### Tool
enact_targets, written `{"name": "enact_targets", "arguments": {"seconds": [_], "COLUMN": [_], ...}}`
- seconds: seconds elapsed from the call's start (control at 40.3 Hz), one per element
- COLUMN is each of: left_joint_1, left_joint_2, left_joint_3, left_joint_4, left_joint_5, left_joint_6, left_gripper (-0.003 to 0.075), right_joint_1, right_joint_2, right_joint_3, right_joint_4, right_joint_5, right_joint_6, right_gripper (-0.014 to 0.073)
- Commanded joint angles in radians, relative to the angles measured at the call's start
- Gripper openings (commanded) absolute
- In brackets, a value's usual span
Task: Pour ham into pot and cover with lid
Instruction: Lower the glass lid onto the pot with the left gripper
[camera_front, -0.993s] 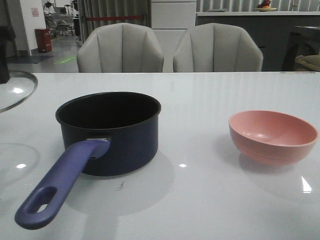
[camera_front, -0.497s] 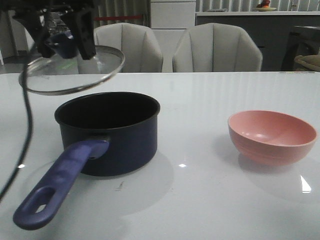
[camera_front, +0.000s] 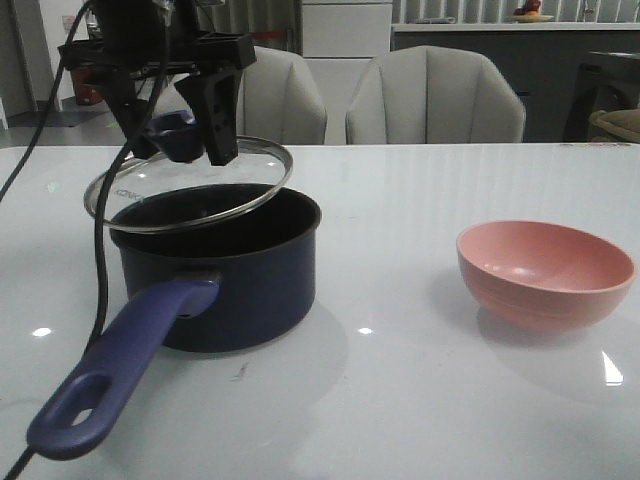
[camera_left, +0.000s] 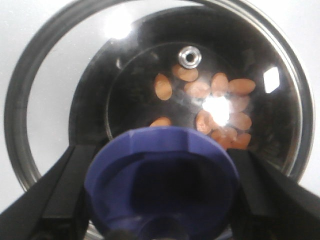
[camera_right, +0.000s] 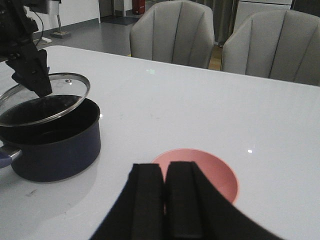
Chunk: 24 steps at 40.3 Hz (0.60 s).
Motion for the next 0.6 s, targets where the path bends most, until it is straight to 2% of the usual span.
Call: {"name": "enact_targets", "arguments": {"seconds": [0.0, 0.571], "left_joint_1": [-0.008, -0.020], "left_joint_2": [-0.049, 0.007], "left_joint_3": [-0.037, -0.037], "left_joint_4": [-0.040, -0.076], "left_joint_5": [0.020, 0.005], "left_joint_6": [0.001, 0.001], "left_gripper": [0.0309, 0.0309], "right_joint_1": [0.001, 0.001], "right_joint_2": [0.006, 0.006], "right_joint_3": [-0.030, -0.030], "right_joint_4": [0.009, 0.009], "right_joint_5": [-0.071, -0.071], "right_joint_6": [-0.011, -0.011], "right_gripper": [0.0152, 0.0152]}}
